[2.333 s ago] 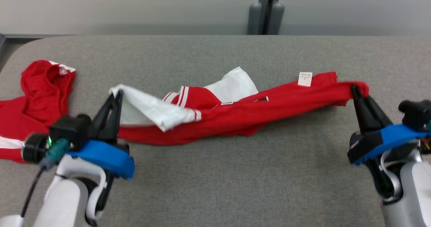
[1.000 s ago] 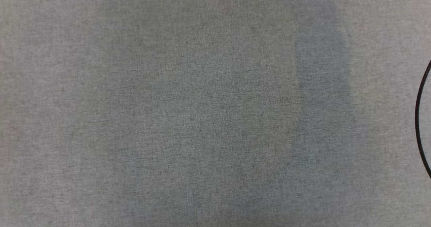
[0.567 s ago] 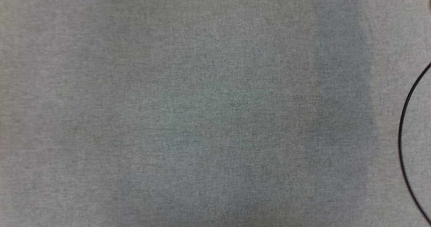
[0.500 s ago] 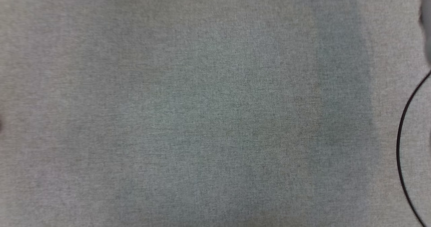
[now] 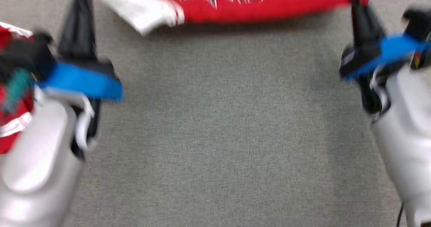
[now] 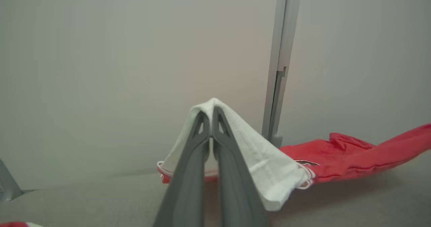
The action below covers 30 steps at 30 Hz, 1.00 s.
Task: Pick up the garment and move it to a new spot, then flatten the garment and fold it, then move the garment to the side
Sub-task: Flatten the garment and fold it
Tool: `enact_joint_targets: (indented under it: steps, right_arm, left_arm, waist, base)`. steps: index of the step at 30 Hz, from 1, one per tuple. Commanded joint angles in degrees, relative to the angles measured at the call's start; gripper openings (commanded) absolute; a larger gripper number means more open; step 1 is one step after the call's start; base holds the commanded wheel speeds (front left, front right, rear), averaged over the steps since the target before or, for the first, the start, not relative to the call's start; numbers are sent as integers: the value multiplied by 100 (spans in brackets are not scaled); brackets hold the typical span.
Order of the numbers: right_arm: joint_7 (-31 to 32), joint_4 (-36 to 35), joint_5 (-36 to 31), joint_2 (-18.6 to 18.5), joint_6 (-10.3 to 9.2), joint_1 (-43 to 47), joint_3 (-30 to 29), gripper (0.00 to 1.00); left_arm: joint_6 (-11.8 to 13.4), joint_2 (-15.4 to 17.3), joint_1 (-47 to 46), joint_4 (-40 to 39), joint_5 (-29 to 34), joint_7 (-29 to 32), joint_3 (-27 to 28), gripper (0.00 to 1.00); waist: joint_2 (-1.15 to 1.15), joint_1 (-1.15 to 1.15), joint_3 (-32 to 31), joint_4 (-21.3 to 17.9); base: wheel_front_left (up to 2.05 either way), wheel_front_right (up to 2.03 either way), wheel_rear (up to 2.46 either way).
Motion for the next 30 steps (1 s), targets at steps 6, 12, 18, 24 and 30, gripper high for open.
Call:
enact_joint_targets:
  steps: [6, 12, 18, 24, 30]
  right_arm:
    - [-24, -485, 239, -91, 1, 1549, -49, 0]
    - [126, -855, 407, -63, 1, 2807, -210, 0]
    - [381, -1349, 270, -30, 1, 3828, -566, 0]
    - [975, -2302, -71, 180, 1, 4897, -1148, 0]
    - [1704, -3269, -366, 435, 1, 5748, -1597, 0]
  left_arm:
    - [320, -71, 1507, -447, -168, -148, -91, 0]
    - [578, -58, 2839, -789, -293, -197, -157, 0]
    - [800, -53, 3692, -1123, -402, -126, -290, 0]
    - [1045, 112, 4401, -1636, -438, 30, -358, 0]
    - [1254, 242, 4833, -2096, -444, 194, -430, 0]
  waist:
    - [0, 1, -469, 24]
    - [0, 1, -891, 45]
    - [0, 1, -1229, 116]
    - [0, 1, -1470, 178]
    - [0, 1, -1546, 213]
  base:
    - [0, 0, 0]
    - [0, 0, 0]
    - [0, 0, 0]
    - [0, 0, 0]
    - [0, 0, 0]
